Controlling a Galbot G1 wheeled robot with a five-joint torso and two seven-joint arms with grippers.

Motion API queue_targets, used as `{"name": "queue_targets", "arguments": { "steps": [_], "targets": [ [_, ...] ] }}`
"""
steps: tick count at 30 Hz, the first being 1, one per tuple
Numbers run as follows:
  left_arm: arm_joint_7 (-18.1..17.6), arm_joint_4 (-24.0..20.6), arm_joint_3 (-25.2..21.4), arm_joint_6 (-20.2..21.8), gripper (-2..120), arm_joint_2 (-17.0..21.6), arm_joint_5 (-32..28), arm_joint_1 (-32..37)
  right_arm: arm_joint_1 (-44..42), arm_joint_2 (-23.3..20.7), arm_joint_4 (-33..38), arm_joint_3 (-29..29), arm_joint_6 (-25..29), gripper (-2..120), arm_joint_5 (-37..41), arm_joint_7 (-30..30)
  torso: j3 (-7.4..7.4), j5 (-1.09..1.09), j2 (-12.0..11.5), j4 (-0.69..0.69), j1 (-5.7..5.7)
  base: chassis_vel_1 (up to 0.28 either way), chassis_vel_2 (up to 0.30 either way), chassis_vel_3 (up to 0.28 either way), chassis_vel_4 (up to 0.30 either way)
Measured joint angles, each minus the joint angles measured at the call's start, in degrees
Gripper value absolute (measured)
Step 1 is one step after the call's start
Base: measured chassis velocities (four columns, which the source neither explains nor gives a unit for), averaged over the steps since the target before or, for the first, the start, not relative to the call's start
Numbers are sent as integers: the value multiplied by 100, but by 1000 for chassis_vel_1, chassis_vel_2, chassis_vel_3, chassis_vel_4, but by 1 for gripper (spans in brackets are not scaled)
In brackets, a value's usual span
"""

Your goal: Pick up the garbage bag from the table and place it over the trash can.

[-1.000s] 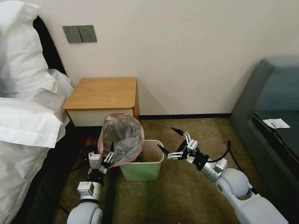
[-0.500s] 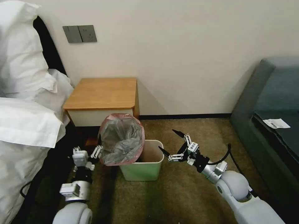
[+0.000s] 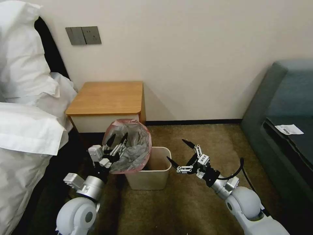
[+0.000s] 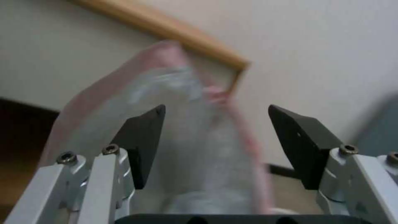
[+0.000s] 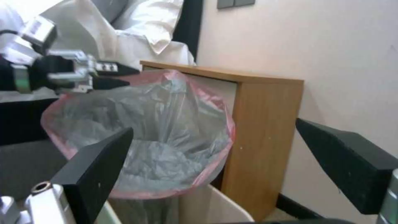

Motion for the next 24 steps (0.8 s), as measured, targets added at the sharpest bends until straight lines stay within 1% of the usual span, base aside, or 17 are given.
{"name": "queue_targets", "arguments": {
  "steps": [3,4,6,9,11,12,14,16,17,18,20,21,24],
  "targets": [
    [-246,140,31,77,65,-47,94,-126,-5,22,-68,-66,30,100,-57,-86,0,1,0,-1,0,0,0,0,0],
    [-246,140,31,77,65,-47,94,-126,-5,22,-68,-66,30,100,-57,-86,0,1,0,-1,0,0,0,0,0],
    [-428,209,51,316,64,-80,155,-198,0,69,-77,-123,53,100,-98,-143,0,1,0,0,0,0,0,0,0],
    [-540,258,81,441,62,-92,183,-214,-5,102,-92,-140,89,100,-140,-175,0,1,0,0,0,0,0,0,0],
    [-680,296,133,621,61,-95,194,-204,-43,112,-94,-136,126,100,-186,-224,0,1,0,-1,-1,0,0,0,0],
    [-680,296,133,621,61,-95,194,-204,-43,112,-94,-136,126,100,-186,-224,0,1,0,-1,-1,0,0,0,0],
    [-781,336,221,735,61,-103,111,-190,-81,112,-103,-106,175,100,-225,-258,0,1,0,0,-1,0,0,0,0],
    [-919,358,336,860,61,-138,-124,-179,-116,118,-123,-62,237,100,-275,-292,0,1,0,-1,0,0,0,0,0],
    [-919,358,336,860,61,-138,-124,-179,-116,118,-123,-62,237,100,-275,-292,0,1,0,-1,0,0,0,0,0],
    [-1014,391,404,902,61,-187,-178,-168,-145,129,-128,-29,276,100,-304,-321,0,1,0,-1,0,0,0,0,0],
    [-1063,453,480,827,60,-261,39,-138,-187,137,-128,4,310,100,-315,-350,0,1,0,-1,0,0,0,0,0],
    [-1063,453,480,827,60,-261,39,-138,-187,137,-128,4,310,100,-315,-350,0,1,0,-1,0,0,0,0,0],
    [-1064,456,515,540,60,-308,504,-71,-233,137,-143,71,363,100,-322,-399,0,0,0,-1,-1,0,0,0,0]
  ]
}}
